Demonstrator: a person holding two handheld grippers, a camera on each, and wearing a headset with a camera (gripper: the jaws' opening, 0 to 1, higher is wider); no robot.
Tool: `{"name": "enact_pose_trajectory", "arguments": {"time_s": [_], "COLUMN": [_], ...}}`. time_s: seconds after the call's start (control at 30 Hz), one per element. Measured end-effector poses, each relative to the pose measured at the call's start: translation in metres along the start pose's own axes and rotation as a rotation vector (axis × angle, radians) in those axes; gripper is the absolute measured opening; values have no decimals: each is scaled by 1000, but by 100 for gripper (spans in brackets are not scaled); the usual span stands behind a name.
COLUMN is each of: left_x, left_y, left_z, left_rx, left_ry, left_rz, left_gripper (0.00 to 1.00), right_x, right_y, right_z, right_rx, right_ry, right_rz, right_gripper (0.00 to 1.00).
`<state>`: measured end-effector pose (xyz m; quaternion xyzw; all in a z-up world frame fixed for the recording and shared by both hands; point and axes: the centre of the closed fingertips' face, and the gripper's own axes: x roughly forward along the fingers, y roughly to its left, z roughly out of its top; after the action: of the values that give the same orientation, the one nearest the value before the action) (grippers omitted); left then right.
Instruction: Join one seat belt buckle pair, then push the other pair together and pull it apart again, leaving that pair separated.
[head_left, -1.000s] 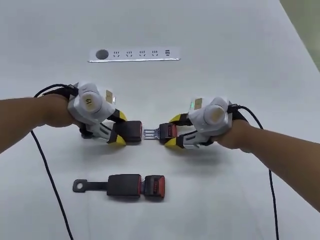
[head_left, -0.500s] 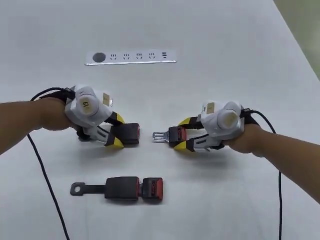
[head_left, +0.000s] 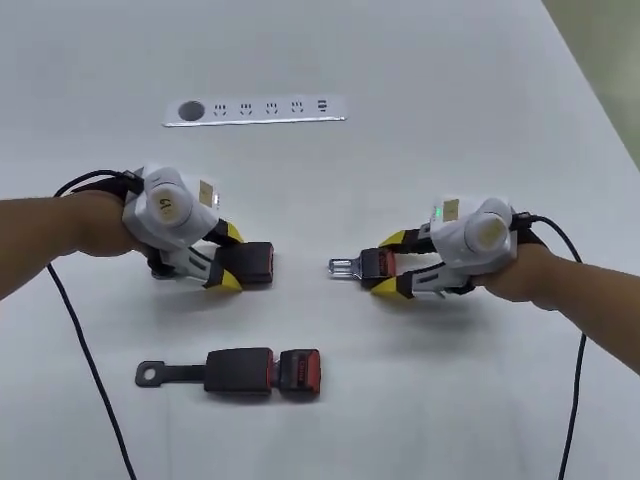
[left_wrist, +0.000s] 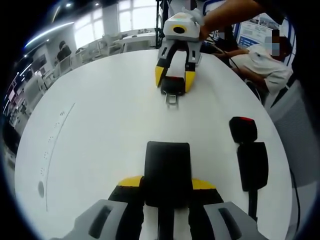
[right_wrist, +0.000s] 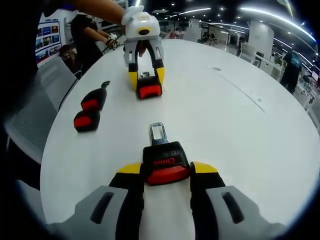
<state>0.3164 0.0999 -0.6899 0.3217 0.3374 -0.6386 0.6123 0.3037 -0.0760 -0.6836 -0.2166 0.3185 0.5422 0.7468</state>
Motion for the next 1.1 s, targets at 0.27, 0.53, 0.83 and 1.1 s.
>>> {"name": "enact_pose_trajectory", "arguments": {"time_s": [0.27, 0.53, 0.83, 1.1], "left_x": [-1, -1, -2, -17], "left_y": [-2, 0, -6, -4], "left_z": [1, -1, 4, 23], "left_rx": [-3, -8, -105, -250], "left_ry": [-3, 0, 8, -94], "left_rz": [0, 3, 19, 79], "left_gripper": [34, 34, 39, 64], "right_x": [-9, -14, -11, -27], "right_y": [-4, -9, -11, -27], "right_z": [-11, -21, -21, 2], "right_rx": [15, 26, -5, 134], "right_ry": [4, 13, 42, -68], "right_rz": [-5, -5, -25, -199], "right_gripper": [35, 35, 36, 49]}}
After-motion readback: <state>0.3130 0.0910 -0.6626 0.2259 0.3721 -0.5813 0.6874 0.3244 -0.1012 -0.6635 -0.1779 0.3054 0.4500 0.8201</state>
